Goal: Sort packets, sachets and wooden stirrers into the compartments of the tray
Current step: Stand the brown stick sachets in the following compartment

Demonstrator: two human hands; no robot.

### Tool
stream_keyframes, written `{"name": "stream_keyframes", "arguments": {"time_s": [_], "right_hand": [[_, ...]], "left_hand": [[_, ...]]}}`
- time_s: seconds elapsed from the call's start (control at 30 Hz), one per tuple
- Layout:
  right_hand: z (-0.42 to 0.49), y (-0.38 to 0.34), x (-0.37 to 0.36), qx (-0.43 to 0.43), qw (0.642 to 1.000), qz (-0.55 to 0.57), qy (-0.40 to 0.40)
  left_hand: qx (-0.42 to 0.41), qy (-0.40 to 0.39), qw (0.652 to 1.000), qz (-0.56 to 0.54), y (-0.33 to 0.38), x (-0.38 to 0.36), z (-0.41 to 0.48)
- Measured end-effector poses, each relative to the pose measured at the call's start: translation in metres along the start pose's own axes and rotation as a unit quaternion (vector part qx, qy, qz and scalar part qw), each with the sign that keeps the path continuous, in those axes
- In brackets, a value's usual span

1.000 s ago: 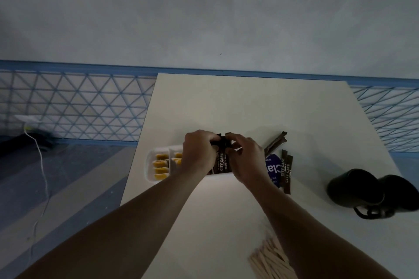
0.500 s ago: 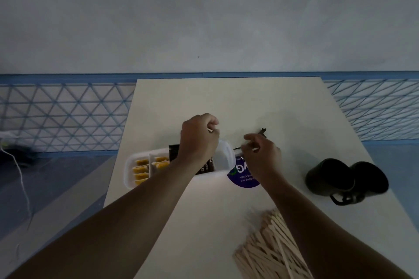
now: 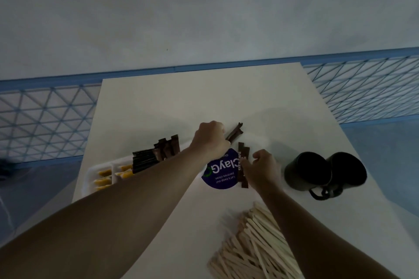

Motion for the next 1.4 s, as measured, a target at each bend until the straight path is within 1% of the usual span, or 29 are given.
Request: {"name": "stream_keyframes", "arguments": {"time_s": [0.2, 0.37, 0.5, 0.67, 0.87, 1.07, 1.23, 1.4], "right_hand": [[0.013, 0.003, -0.007, 0.001, 0.999, -0.042, -0.011], [0.026, -0.001, -0.005, 0.009, 0.998, -0.062, -0.003], [0.033, -0.005, -0.002, 0.005, 0.997, -0.075, 0.007], [0.041, -0.005, -0.002, -0.007, 0.996, -0.093, 0.000], [0.044, -0.006, -0.002, 0.003, 0.995, -0.101, -0.010], [0.044, -0.009, 0.001, 0.016, 0.996, -0.093, -0.005], [0.041, -0.010, 0.002, 0.027, 0.996, -0.080, 0.000], [0.039, -0.010, 0.001, 0.030, 0.999, -0.023, -0.023]], "left_hand": [[0.012, -0.025, 0.996, 0.079, 0.004, -0.023, 0.026], [0.013, -0.024, 0.996, 0.082, -0.004, -0.043, 0.044], [0.019, 0.005, 0.997, 0.079, -0.007, -0.054, 0.052], [0.036, 0.043, 0.995, 0.080, -0.008, -0.059, 0.055], [0.049, 0.033, 0.995, 0.086, -0.004, -0.061, 0.055], [0.078, 0.006, 0.995, 0.066, -0.003, -0.063, 0.054], [0.066, 0.013, 0.996, 0.052, -0.003, -0.063, 0.051], [0.056, 0.007, 0.997, 0.061, -0.005, -0.067, 0.051]]}}
Point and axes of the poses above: each hand's wrist, its own z-axis towards the middle knuckle, its own x-axis out of the back of the hand, y = z × x, the point moved 5 cm from there along z, towards the middle knuckle, and after that the axes turned 8 degrees about -x, right-handed, at the moved point
